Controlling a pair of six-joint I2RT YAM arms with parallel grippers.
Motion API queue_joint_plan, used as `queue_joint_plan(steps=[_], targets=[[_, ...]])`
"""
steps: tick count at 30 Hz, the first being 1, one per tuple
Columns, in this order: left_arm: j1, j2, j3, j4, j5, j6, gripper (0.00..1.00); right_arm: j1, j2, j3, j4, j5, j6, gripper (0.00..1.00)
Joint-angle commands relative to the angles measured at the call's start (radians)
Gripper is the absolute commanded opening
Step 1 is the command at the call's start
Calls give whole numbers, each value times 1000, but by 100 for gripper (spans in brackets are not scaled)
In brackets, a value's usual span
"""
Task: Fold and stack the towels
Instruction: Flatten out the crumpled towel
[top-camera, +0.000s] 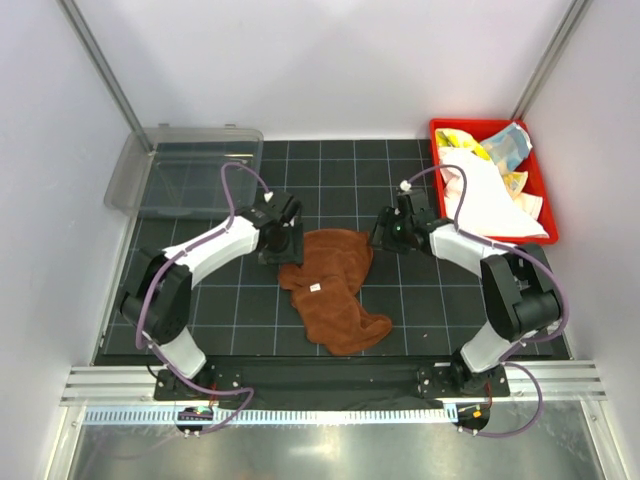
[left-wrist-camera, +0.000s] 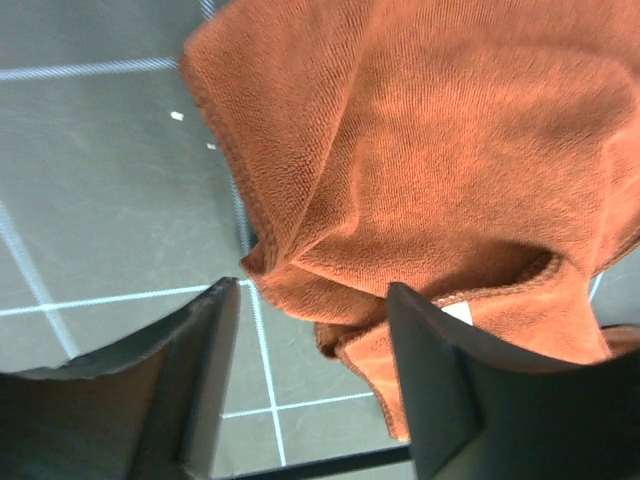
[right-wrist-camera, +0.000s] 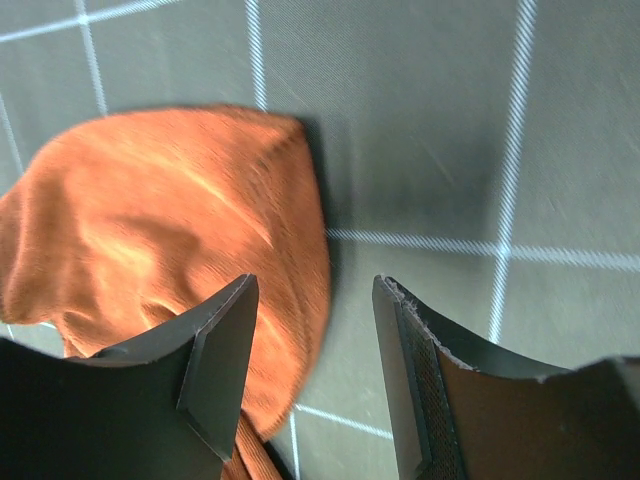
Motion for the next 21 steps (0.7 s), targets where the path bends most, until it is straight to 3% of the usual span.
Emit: queue_joint_plan(steps=[1, 4, 7, 9, 13, 17, 21], targets=[[15, -68, 126, -53, -100, 41, 68, 16, 41, 78, 59, -40, -53, 57], [57, -47, 166, -65, -103, 60, 67, 17, 99, 129, 47, -38, -62, 56], [100, -30, 174, -23, -91, 63, 67, 19, 145, 155, 30, -12, -78, 46], [123, -8, 167, 13, -66, 61, 66, 17, 136, 154, 22, 14, -93, 25], [123, 73, 195, 23, -5, 47, 60, 16, 64, 114, -37, 115, -150, 2], [123, 104, 175, 42, -16, 34, 60, 16, -23, 40, -142, 197, -159, 1], [124, 127, 183, 51, -2, 26, 63, 16, -146, -88, -134, 200, -141, 1]])
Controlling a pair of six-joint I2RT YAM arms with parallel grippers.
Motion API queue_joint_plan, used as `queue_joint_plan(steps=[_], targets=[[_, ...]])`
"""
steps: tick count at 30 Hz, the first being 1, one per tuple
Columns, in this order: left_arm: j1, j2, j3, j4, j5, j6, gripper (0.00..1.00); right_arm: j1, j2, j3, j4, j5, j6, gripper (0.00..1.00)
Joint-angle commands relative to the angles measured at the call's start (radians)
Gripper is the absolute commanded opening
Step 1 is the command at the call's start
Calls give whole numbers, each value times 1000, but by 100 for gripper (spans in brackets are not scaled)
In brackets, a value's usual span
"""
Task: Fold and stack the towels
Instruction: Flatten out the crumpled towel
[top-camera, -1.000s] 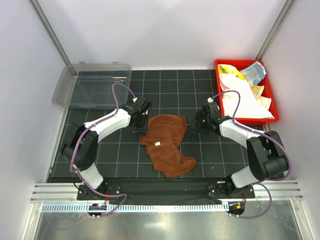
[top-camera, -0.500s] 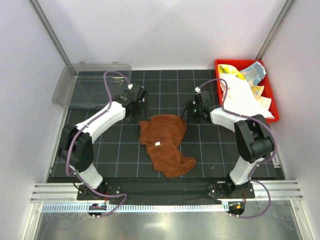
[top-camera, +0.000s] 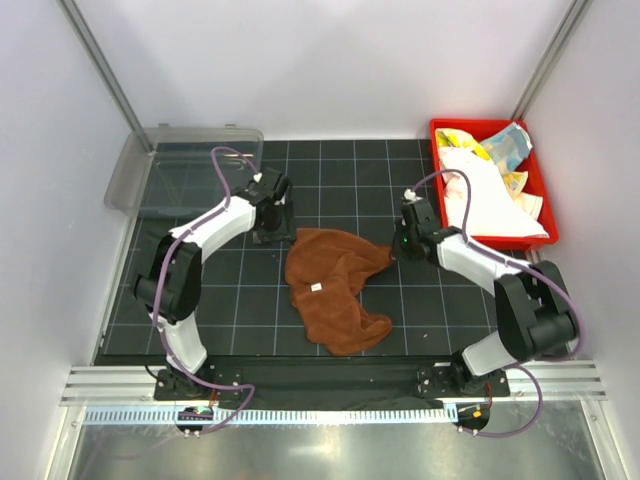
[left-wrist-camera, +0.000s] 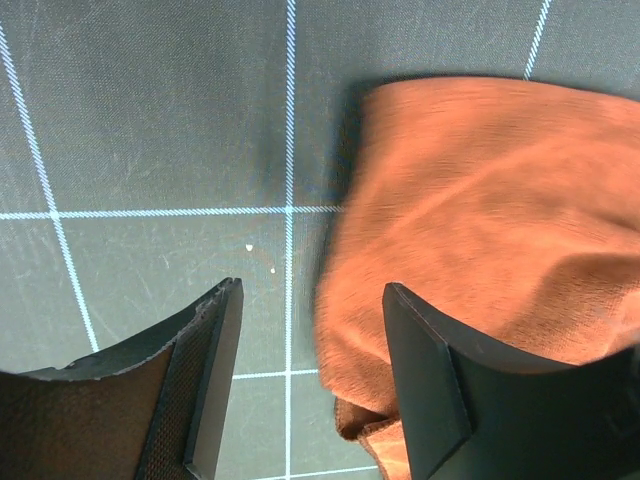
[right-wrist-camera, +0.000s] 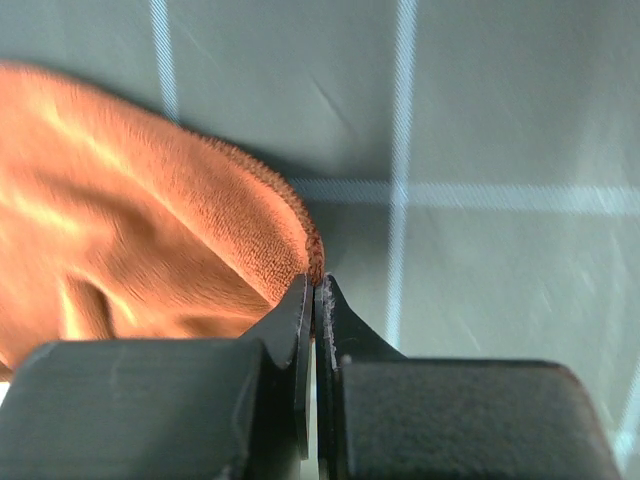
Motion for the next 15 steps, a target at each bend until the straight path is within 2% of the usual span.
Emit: queue_joint_plan(steps=[1, 9, 15], targets=[[0, 0, 22, 44, 26, -23, 64, 3, -108, -94, -33, 58, -9, 1], [-2, 42, 53, 226, 132, 19, 66, 1, -156, -128, -29, 39, -26, 1], [-2, 206, 182, 197, 186, 101, 62, 1, -156, -136, -13, 18, -18, 1]])
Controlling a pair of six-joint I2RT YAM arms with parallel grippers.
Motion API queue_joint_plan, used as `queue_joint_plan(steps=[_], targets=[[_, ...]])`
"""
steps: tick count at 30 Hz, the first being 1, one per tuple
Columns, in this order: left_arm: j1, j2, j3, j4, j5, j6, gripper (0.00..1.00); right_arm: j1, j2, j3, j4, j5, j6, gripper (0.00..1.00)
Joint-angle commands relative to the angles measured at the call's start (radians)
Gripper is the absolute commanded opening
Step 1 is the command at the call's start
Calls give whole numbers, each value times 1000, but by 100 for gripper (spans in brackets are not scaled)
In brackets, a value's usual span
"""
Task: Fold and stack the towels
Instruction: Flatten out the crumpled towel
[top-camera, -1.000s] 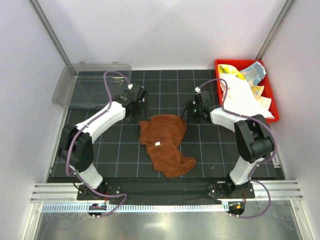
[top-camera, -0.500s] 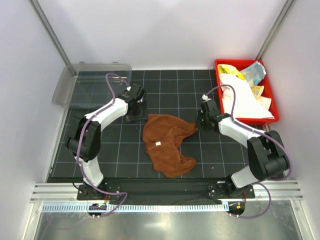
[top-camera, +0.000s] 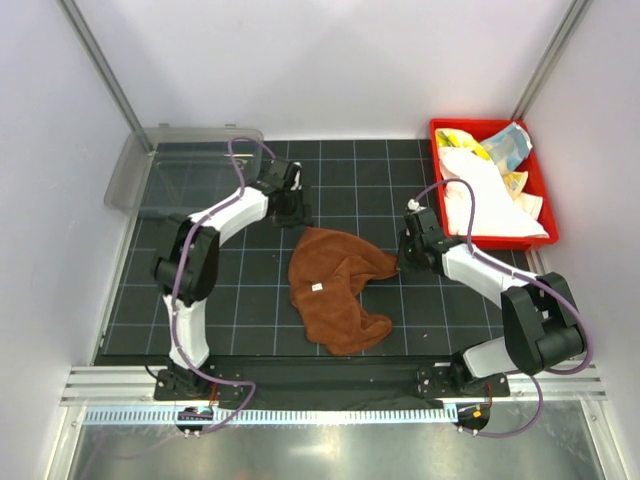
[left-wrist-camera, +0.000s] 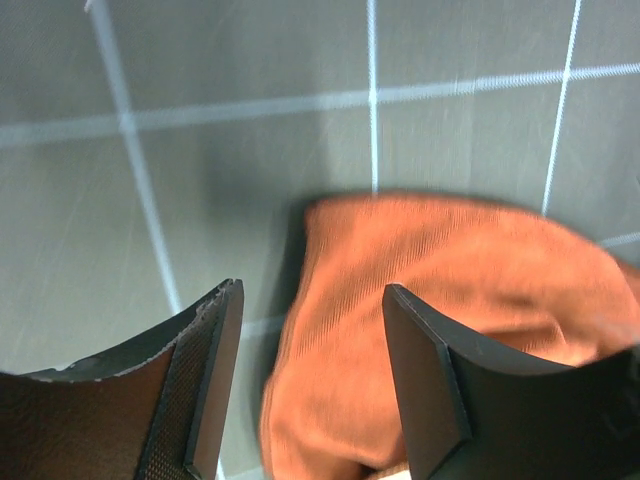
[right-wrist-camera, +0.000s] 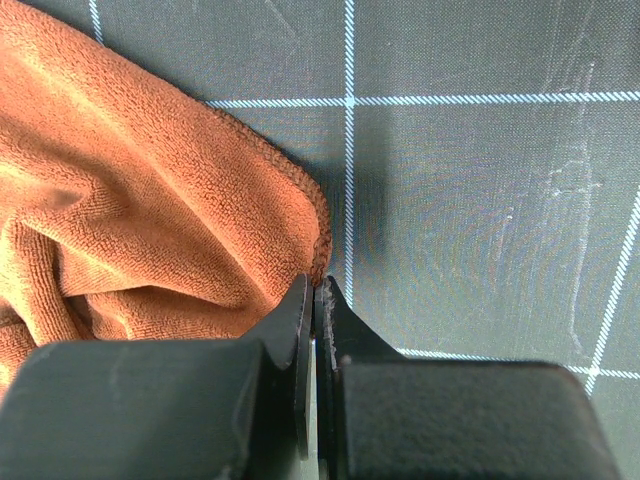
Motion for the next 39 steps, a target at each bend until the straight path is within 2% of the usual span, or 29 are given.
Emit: queue_joint_plan(steps=[1, 9, 14, 17, 18, 19, 20, 22, 28, 31, 34, 37, 39], targets=[[-2, 84, 72, 20, 49, 72, 61, 1, -33, -9, 33, -8, -5, 1], [-13, 171, 127, 29, 86, 83, 58, 1, -39, -17, 45, -13, -5, 1], [-16, 190, 133, 28, 95, 83, 47, 1, -39, -21, 52, -13, -4, 1], [-16, 170, 120, 10, 119, 78, 26, 1, -39, -6, 36, -2, -4, 1], [-16, 156, 113, 9, 127, 72, 11, 1, -39, 21, 26, 13, -2, 1], [-17, 136, 107, 6, 129, 66, 5, 1, -41, 45, 9, 30, -2, 1], [-16, 90, 104, -9, 129, 62, 0, 1, -50, 74, -40, 48, -4, 1], [-17, 12, 110, -29, 124, 48, 0, 1, -79, 184, -103, 93, -8, 1], [-16, -442, 93, -64, 107, 11, 0, 1, -330, 454, -257, 111, -73, 1], [-17, -623, 86, -61, 155, -20, 0, 1, -513, 480, -223, 56, -105, 1], [-25, -782, 51, -38, 240, -96, 0, 1, -704, 454, -147, -137, -134, 1], [-75, -940, -32, 60, 281, -199, 0, 1, -845, 422, -113, -209, -70, 1], [-129, -990, -52, 88, 267, -248, 0, 1, -895, 413, -110, -247, -38, 1]])
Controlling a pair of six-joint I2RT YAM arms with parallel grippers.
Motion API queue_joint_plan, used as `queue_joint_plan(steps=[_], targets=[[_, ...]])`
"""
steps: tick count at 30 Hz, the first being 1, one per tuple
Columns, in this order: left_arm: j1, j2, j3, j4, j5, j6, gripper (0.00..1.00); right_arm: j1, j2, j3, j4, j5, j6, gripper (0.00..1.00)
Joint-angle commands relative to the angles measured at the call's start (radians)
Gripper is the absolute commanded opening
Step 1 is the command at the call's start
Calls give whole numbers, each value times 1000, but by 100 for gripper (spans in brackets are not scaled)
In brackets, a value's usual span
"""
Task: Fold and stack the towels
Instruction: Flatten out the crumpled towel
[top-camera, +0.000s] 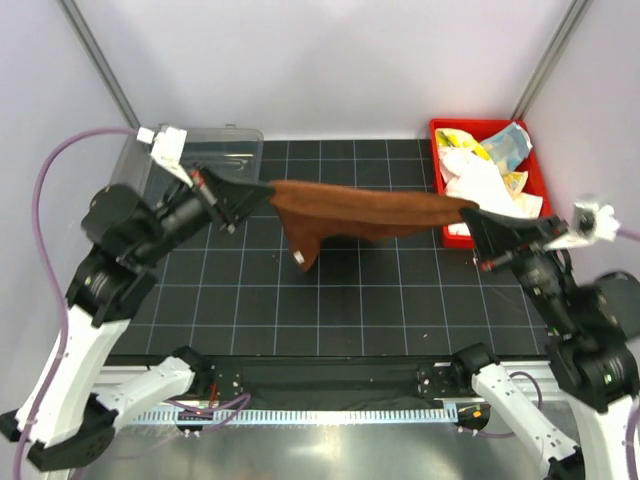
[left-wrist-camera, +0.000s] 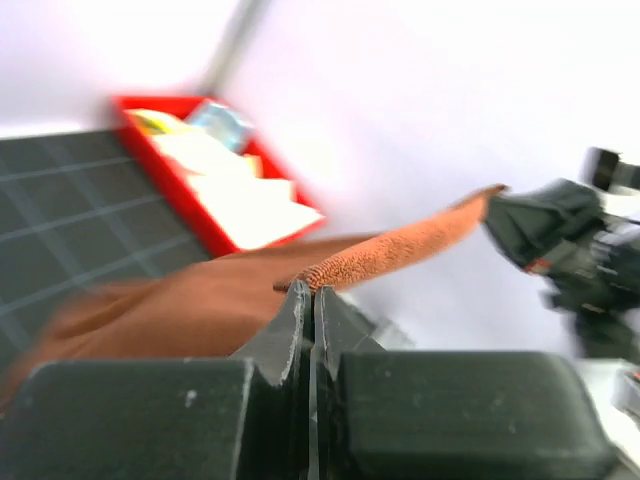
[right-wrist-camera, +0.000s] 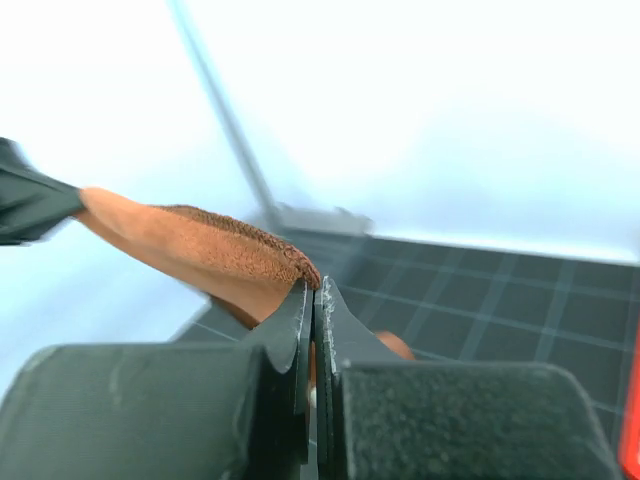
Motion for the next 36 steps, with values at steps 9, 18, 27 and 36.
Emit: queue_joint_plan(steps=[9, 18, 27, 36], targets=[[-110, 14, 2, 10, 29, -133, 0, 0, -8, -1, 163, -131, 220, 1], [-109, 245, 254, -168, -451, 71, 0, 0, 237, 93, 137, 205, 1, 1], [106, 687, 506, -71, -378, 137, 0, -92, 749, 179, 437, 91, -27, 1], [203, 945, 666, 80, -82, 131, 0, -173, 1073, 428, 527, -175, -44, 1]])
